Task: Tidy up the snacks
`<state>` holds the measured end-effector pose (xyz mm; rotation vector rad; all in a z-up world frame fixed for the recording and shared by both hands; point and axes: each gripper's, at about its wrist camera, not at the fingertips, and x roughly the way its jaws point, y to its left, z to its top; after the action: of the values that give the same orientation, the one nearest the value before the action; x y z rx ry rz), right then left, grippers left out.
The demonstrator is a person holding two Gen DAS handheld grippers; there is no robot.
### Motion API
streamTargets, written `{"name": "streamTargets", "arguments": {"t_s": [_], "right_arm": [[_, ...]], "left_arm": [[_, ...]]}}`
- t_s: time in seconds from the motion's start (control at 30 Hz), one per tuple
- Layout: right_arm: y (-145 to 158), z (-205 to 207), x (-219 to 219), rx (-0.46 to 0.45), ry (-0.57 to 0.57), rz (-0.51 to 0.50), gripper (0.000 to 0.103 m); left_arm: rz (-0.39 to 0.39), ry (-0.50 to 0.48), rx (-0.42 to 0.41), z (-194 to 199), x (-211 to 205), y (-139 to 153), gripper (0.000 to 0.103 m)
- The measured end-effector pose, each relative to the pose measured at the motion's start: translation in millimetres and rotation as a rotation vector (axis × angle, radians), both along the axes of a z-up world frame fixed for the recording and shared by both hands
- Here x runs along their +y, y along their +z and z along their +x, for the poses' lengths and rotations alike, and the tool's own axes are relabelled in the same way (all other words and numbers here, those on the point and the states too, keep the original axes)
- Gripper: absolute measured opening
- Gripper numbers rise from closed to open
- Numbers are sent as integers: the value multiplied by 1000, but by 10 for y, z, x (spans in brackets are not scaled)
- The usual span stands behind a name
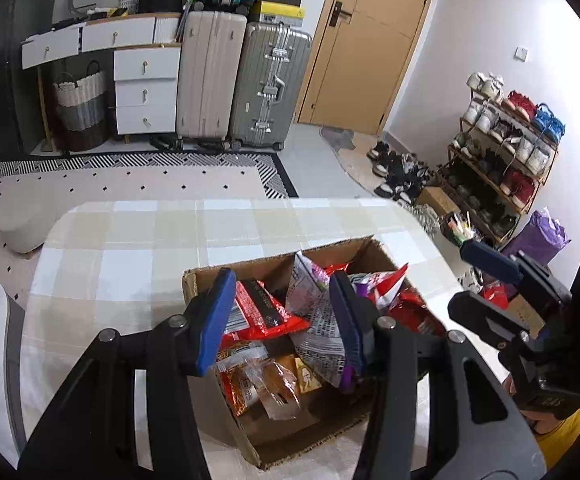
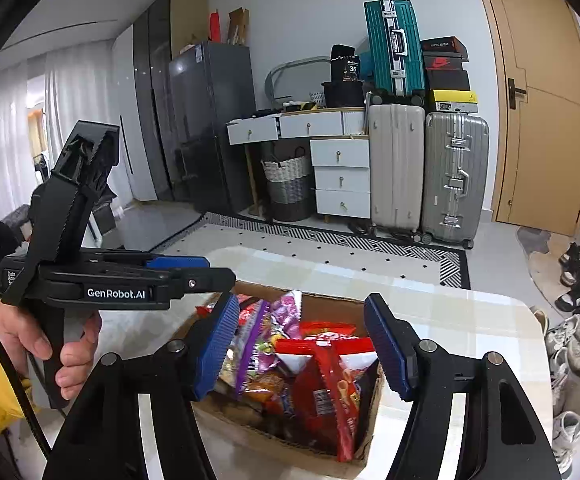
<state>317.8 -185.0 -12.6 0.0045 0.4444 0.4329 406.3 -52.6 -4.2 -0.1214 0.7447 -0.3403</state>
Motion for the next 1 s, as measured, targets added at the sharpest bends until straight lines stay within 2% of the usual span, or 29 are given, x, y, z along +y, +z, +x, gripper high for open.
{"name": "streamTargets", "arguments": {"t_s": [0.13,0.33,0.4,0.43,0.53,0.63,0.73,0.83,0.9,1.0], "right_arm": [[112,-100,14,-13,1,7,66],[352,-360,13,-24,-9,32,67],[457,-492,12,-39,-6,44,67],[526,-579,16,-48,-5,48,67],[714,-816,26,-83,3,53,68],[911,-1092,50,-122,11,60,76],[1119,-1412,91,-173,23,58,82],[1318,-1730,122,-228,19,52,90],[1430,-1931,132,-256,17,58,96],[1595,-2288,137,-313,17,69,101]], "left_arm": [[9,24,-28,-206,44,176,50],[37,64,-124,-716,59,536,64],[38,70,-153,-942,57,682,78],[36,74,-163,-1027,61,733,80],[14,71,-200,-1365,74,931,80],[-2,68,-229,-1686,87,1151,80],[1,85,-279,-2045,106,1393,85],[15,104,-339,-2375,116,1609,103],[4,115,-384,-2594,159,1740,102],[-4,117,-423,-2951,223,1911,102]]}}
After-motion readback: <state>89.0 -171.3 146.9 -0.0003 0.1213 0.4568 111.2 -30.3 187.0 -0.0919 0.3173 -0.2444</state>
